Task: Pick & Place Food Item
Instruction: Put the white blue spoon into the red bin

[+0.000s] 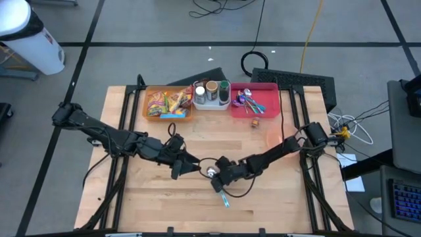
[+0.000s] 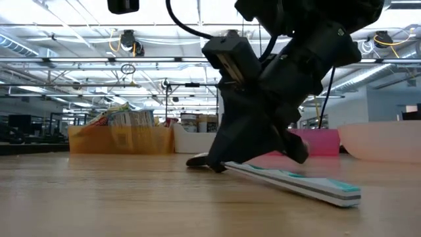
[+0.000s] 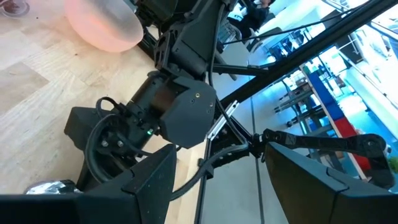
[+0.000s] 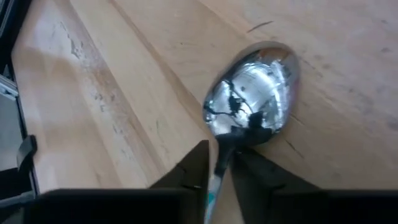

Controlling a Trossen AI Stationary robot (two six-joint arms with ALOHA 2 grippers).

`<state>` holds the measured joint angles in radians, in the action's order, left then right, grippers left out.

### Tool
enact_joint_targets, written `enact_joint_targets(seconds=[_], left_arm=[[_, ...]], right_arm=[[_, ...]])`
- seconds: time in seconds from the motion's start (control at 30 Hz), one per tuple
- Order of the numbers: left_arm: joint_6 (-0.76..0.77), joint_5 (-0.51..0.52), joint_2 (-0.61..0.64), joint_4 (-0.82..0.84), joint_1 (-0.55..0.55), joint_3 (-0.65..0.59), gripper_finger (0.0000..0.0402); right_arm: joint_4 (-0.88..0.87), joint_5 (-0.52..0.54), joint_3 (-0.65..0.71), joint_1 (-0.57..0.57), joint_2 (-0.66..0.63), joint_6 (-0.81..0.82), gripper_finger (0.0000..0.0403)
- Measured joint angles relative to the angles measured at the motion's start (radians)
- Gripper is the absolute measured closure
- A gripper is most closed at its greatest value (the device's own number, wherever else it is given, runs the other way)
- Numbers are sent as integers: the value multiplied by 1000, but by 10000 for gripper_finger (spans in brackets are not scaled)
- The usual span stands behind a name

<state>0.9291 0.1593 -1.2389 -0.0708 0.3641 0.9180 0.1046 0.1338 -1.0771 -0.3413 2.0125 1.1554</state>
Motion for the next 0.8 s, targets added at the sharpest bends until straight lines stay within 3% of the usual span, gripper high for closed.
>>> enact_joint_targets(seconds=[0.1,0.33,0.8], left_arm=[[-3,0,0,0,0,0,151],[-8,0,0,0,0,0,151],[-63,-1,0,-10,-33,0,151]], right_arm=[[19,-3,0,1,0,-29,391],[41,-14,3,21,-45,-100,398],[-23,90,5,152,-482,-436,402]])
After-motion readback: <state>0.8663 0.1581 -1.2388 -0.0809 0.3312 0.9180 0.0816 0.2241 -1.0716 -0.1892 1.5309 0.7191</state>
